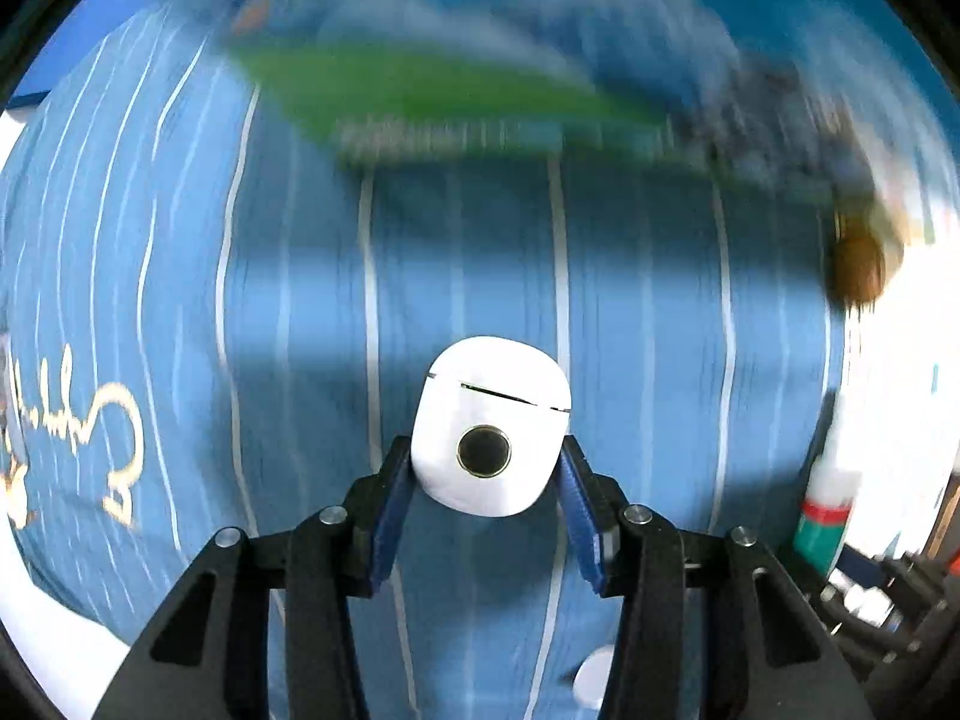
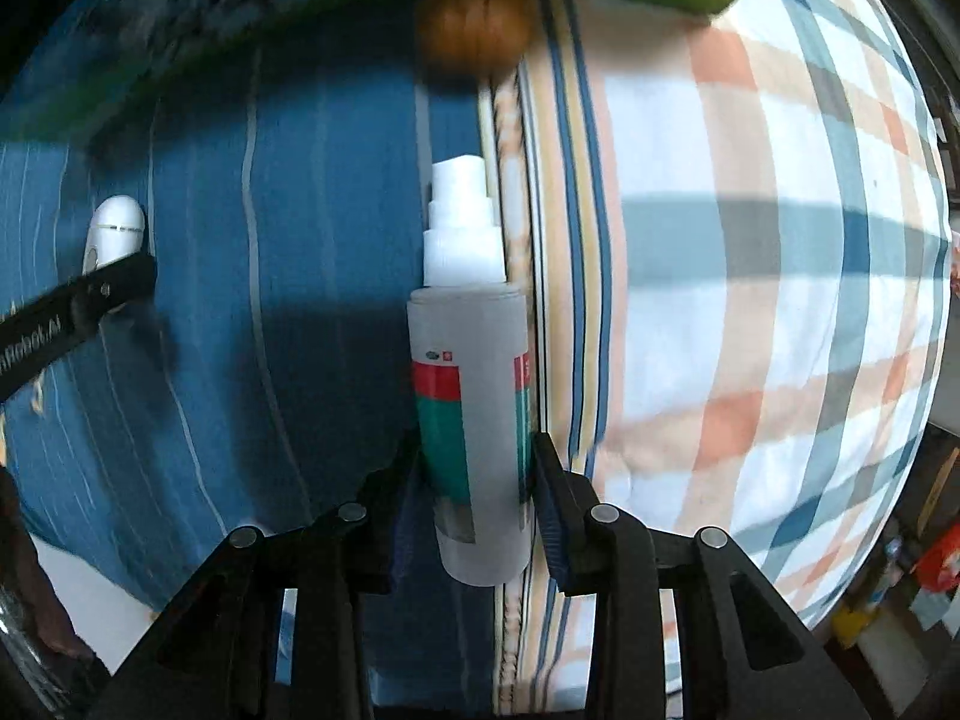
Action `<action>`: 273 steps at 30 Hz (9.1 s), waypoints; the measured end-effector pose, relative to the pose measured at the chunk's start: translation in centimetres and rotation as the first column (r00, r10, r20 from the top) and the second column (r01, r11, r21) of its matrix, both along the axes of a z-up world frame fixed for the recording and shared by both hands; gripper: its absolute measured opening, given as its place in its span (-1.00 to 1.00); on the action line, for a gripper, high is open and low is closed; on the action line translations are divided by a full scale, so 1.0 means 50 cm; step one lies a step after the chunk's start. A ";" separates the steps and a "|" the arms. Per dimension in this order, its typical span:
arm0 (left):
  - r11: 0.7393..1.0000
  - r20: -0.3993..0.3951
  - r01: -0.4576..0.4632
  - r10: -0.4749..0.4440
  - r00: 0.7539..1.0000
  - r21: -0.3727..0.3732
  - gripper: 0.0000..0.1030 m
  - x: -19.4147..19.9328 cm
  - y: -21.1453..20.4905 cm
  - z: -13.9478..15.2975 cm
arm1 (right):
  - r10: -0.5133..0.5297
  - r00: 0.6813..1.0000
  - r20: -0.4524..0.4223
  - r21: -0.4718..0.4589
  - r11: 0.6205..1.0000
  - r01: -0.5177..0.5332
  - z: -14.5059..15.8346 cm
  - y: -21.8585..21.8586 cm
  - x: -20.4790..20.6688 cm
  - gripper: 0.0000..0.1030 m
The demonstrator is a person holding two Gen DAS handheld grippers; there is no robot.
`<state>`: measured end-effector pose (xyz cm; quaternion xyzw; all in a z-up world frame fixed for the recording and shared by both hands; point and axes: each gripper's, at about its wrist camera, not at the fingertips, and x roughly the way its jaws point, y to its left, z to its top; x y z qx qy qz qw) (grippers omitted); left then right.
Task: Organize rigid objects
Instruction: 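Grasp the white case with the left tool while the right tool grasps the spray bottle, then carry the white case and spray bottle into the box with both tools, then open both tools to release the case and bottle, lift out of box, then grasp the white cylindrical cap with the left tool while the right tool grasps the walnut, then carry the white cap and walnut into the box with both tools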
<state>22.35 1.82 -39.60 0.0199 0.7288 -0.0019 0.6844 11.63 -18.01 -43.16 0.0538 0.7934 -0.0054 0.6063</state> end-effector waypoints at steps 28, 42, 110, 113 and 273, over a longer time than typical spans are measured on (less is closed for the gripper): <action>0.999 -0.035 -0.049 0.049 0.998 -0.001 -0.14 -0.132 -0.003 -0.005 | 0.034 0.999 -0.034 -0.022 0.999 -0.034 0.003 -0.012 -0.001 -0.17; 0.998 -0.015 -0.049 0.048 0.999 -0.029 -0.15 -0.114 -0.020 0.017 | 0.099 0.995 0.030 -0.065 0.993 -0.097 0.044 0.100 0.057 -0.32; 0.982 -0.118 -0.029 0.007 0.993 -0.185 -0.13 0.296 -0.070 0.021 | 0.001 0.987 0.159 -0.124 0.992 0.019 0.079 -0.065 0.551 -0.32; 0.983 -0.118 -0.043 0.022 0.993 -0.178 -0.03 0.297 -0.067 0.028 | 0.018 0.986 0.163 -0.130 0.991 0.003 0.080 -0.061 0.552 -0.32; 0.996 0.006 0.073 -0.073 0.997 -0.043 -0.44 0.553 -0.025 0.080 | -0.052 0.978 0.200 -0.011 0.998 0.055 0.074 -0.068 0.579 -0.32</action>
